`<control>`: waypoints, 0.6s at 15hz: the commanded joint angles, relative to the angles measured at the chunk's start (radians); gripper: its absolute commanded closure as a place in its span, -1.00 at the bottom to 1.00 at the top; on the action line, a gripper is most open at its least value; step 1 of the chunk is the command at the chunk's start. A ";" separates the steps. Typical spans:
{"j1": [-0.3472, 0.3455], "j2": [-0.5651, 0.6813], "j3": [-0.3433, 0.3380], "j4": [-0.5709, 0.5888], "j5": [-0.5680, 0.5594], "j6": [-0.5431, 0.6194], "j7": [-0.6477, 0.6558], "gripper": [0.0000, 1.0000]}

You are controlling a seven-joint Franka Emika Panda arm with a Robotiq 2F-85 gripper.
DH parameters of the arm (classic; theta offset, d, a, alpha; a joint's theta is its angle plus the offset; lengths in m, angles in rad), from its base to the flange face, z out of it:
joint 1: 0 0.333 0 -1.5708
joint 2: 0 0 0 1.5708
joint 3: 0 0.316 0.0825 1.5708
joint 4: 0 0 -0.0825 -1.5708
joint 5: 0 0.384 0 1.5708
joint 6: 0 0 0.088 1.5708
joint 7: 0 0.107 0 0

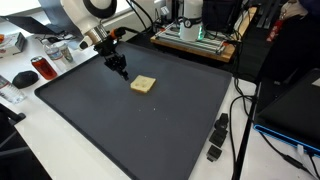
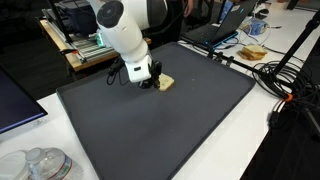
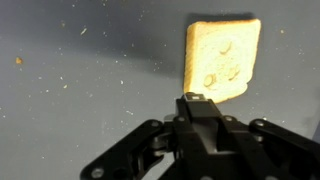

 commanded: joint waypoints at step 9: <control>-0.011 -0.222 -0.016 -0.379 0.473 0.232 -0.394 0.89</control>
